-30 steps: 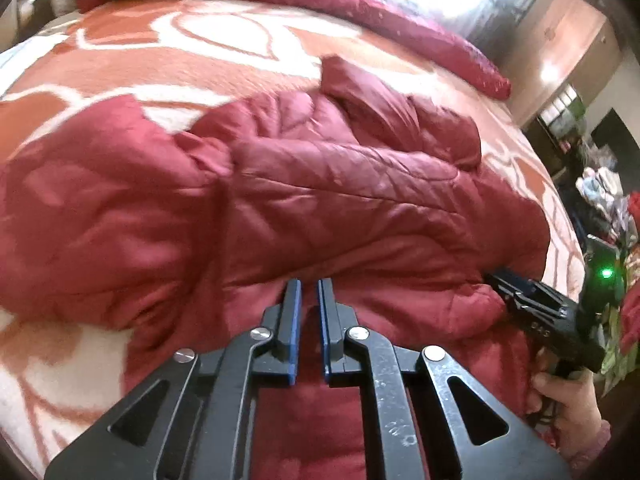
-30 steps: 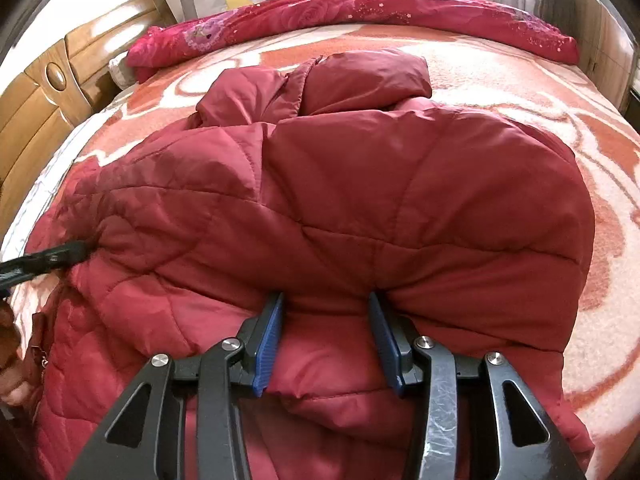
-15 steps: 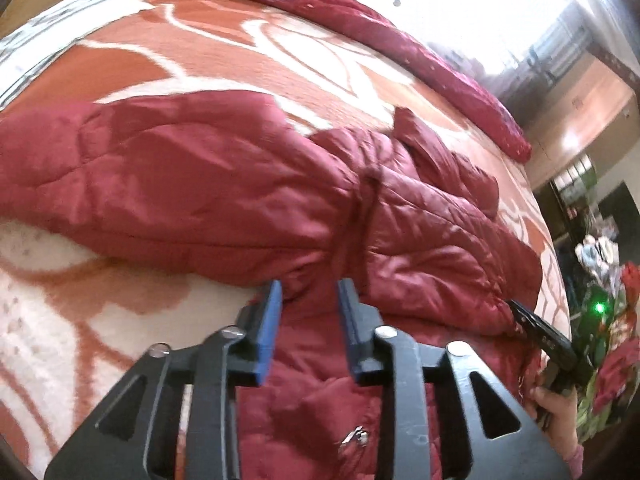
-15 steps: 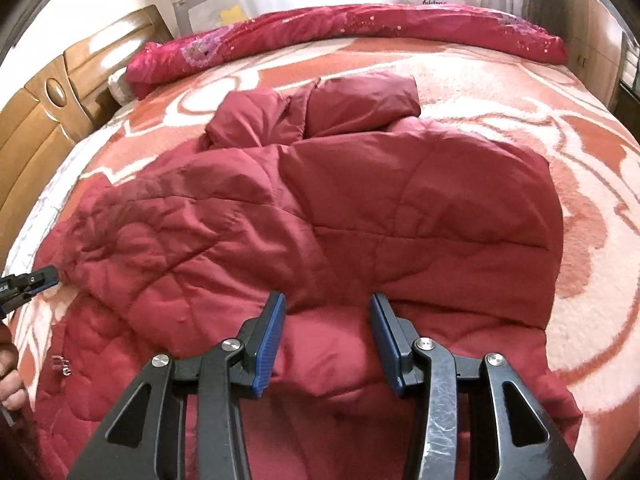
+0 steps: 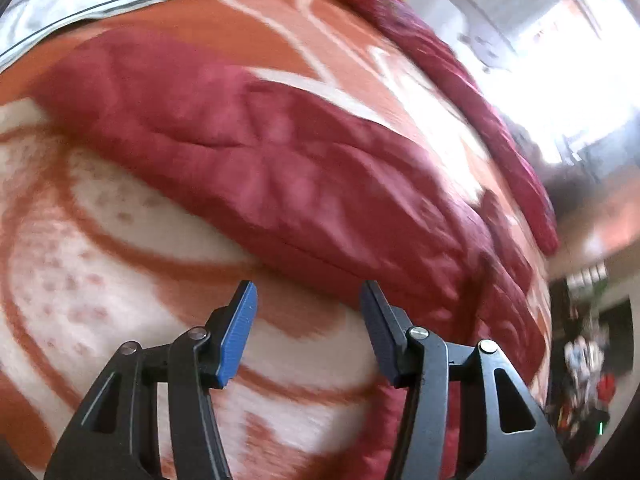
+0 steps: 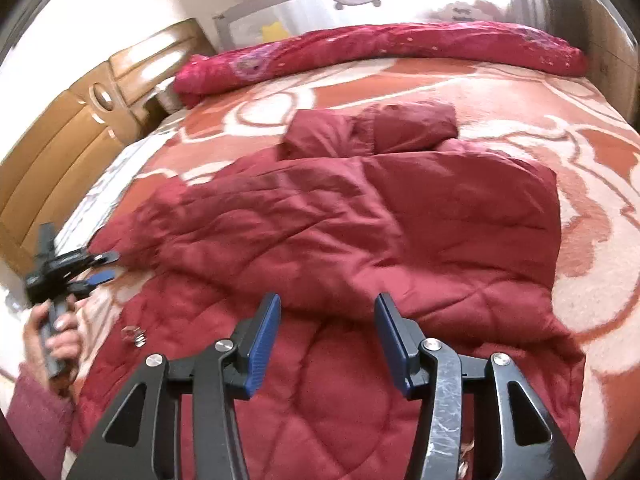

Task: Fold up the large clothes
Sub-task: 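Grasp the other sleeve with the left gripper and fold it over the body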

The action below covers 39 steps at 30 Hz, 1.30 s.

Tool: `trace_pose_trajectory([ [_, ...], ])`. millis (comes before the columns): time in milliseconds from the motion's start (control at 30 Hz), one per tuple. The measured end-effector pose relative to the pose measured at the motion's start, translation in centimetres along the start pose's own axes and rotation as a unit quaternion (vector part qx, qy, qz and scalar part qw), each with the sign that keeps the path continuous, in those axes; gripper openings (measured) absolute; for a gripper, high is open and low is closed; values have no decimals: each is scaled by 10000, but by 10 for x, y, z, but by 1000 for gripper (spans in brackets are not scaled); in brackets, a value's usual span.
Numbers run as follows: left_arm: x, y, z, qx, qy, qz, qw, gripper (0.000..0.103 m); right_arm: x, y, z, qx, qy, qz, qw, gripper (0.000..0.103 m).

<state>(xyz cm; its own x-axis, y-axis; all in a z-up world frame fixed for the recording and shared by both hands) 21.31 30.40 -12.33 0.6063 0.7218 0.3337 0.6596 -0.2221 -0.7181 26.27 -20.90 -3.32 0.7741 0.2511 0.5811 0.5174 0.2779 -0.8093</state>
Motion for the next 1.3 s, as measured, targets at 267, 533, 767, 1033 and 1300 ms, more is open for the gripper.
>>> trace_pose_trajectory([
  [267,36,4,62,144,-897,-367,9952,54,-22,-23,21,328,-147,43,9993,51],
  [533,68,12,84,243,-1223,-692,9898,59,-29,-46,19,414,-53,21,9991,52],
  [767,77,10,62,518,-599,-839,9933,11,-35,-63,-2,223,127,-52,9997,53],
  [1033,69,-20,8,30,85,-1112,9938,7,-43,-65,-24,204,464,-39,9987,53],
  [1300,37,-38,-95,-500,1329,-1154,9831,7,-47,-65,-26,275,565,-53,9980,53],
])
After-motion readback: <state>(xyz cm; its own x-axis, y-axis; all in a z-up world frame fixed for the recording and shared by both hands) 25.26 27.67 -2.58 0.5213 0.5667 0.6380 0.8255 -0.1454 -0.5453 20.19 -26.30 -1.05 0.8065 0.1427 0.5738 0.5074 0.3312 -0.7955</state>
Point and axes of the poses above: each gripper's, at about its wrist camera, not at the fingertips, and y roughly the way its jaws point, z to its left, x to its top, the point moved 1 cm from there along y, roughly the way its jaws point, and after that the axes turned 8 degrees about -x, right-handed, at the moved point
